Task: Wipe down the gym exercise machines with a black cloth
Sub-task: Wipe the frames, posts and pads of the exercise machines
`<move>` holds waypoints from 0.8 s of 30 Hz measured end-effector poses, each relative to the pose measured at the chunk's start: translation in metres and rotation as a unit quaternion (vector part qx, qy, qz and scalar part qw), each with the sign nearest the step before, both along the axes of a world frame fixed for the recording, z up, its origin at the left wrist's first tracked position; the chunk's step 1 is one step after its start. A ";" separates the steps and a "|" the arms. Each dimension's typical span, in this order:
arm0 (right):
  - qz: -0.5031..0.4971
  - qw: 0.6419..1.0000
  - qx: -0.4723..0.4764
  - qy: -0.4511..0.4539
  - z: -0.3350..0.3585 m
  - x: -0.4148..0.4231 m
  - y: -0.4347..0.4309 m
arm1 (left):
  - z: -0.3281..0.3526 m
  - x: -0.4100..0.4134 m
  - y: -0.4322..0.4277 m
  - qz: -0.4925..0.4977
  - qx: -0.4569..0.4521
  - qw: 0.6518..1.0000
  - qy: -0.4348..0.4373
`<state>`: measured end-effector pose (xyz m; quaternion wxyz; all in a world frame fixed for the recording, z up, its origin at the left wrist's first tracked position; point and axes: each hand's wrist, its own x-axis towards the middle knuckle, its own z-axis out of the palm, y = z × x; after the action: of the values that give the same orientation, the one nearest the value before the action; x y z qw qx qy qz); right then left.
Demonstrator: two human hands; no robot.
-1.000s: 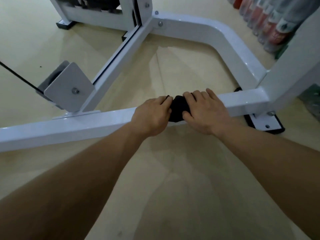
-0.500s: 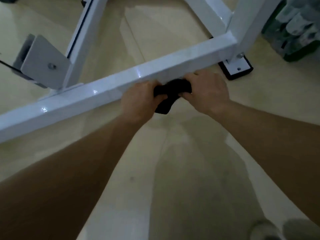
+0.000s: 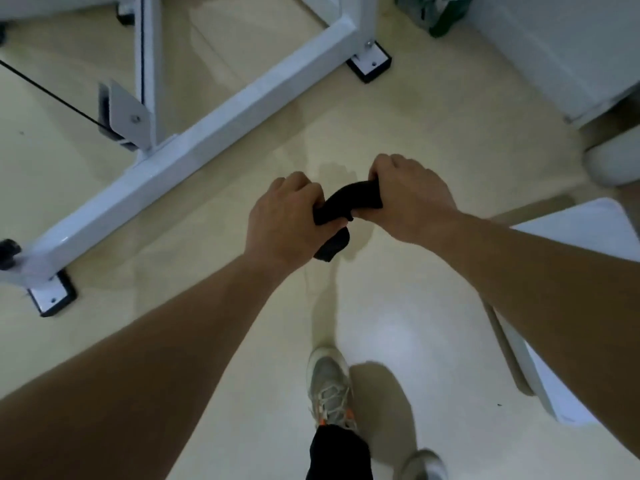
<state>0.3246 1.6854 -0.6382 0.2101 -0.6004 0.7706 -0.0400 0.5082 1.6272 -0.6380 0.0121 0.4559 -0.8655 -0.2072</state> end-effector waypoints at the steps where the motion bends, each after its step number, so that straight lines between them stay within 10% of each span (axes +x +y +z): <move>1: -0.004 1.000 0.009 -0.014 0.016 0.001 0.013 | 0.016 0.000 0.009 -0.008 0.000 1.000 -0.003; 24: 0.002 0.998 -0.063 0.026 0.457 0.033 0.154 | 0.468 0.030 0.121 -0.042 -0.051 0.998 0.002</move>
<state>0.3581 1.8390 -0.1816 0.1515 -0.6150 0.7705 -0.0723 0.5382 1.7478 -0.1701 0.0286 0.4179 -0.8931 -0.1639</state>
